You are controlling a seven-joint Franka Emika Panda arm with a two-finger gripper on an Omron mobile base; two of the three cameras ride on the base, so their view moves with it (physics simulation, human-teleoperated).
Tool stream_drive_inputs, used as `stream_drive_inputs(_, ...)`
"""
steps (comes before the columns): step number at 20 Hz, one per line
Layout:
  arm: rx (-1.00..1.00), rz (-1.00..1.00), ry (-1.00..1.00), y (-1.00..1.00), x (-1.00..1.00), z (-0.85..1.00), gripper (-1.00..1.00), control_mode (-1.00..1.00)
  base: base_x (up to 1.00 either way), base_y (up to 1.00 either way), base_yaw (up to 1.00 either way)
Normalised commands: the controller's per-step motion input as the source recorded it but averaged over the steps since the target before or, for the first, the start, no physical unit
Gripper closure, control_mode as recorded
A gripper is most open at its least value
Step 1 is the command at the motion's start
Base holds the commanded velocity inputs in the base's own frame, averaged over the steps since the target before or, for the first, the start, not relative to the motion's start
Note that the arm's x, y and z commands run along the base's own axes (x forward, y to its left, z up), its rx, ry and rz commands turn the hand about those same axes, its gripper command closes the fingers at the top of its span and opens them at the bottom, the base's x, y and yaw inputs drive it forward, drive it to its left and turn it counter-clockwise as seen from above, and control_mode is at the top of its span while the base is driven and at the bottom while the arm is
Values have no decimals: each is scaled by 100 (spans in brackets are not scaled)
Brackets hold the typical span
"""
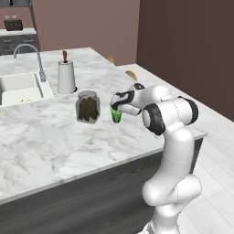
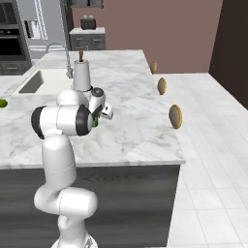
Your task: Open the cabinet directly in front. Then move the wine and the cup to the dining counter with the jar on it.
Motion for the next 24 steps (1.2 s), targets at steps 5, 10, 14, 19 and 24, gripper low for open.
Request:
stream_drive_inputs(5,0,0,0,0,0,0,-100,-100,0,0,0)
stream_drive_inputs(10,0,0,0,0,0,2,-100,-100,0,0,0)
stream_drive_inputs(14,0,-2,0,-5,-31,72,-100,-100,0,0,0)
stream_drive_inputs(19,0,-2,-7,-33,-96,100,-100,-100,0,0,0)
stream_drive_inputs(24,0,0,-8,-44,-100,100,-100,-100,0,0,0)
